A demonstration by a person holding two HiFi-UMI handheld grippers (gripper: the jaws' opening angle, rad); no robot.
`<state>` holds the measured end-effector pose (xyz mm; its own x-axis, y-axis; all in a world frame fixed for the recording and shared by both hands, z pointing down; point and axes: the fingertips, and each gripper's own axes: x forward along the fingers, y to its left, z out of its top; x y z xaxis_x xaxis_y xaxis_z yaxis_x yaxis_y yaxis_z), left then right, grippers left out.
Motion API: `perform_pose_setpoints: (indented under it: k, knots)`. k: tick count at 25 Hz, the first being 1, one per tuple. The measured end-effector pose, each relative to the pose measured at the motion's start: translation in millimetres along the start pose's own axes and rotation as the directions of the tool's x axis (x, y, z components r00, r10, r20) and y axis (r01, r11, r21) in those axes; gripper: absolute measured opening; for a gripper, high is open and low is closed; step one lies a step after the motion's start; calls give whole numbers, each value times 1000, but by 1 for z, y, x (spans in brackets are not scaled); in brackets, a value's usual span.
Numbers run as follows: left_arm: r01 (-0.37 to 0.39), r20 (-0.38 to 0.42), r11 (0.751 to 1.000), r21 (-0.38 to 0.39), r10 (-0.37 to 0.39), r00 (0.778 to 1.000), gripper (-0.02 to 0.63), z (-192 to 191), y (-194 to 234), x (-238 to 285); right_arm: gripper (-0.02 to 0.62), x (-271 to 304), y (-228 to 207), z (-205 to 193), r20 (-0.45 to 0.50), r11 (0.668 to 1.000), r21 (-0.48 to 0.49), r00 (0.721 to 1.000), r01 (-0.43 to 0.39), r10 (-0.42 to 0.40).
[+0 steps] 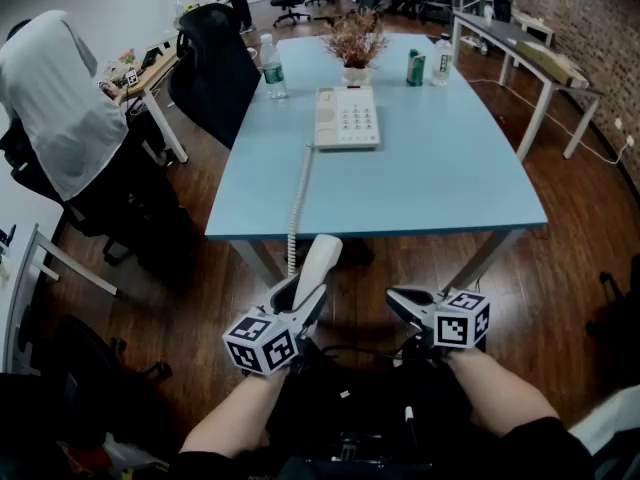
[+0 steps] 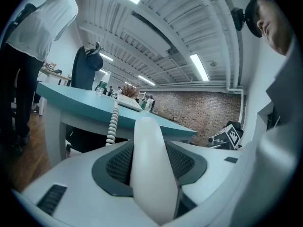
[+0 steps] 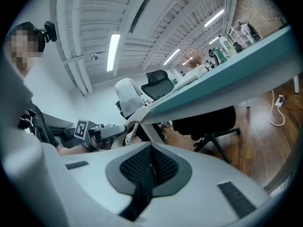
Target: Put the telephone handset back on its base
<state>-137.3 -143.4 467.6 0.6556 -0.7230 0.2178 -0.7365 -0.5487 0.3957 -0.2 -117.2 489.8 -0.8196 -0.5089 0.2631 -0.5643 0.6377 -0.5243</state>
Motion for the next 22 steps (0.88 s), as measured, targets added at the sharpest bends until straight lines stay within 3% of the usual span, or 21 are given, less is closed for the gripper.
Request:
perform_pose_setpoints:
  k: [22]
  knots:
    - [2,-1,1000,6,-2,1000,215,-1,-1,1,9,1,-5,-8,1,1000,21,1000,-12,12]
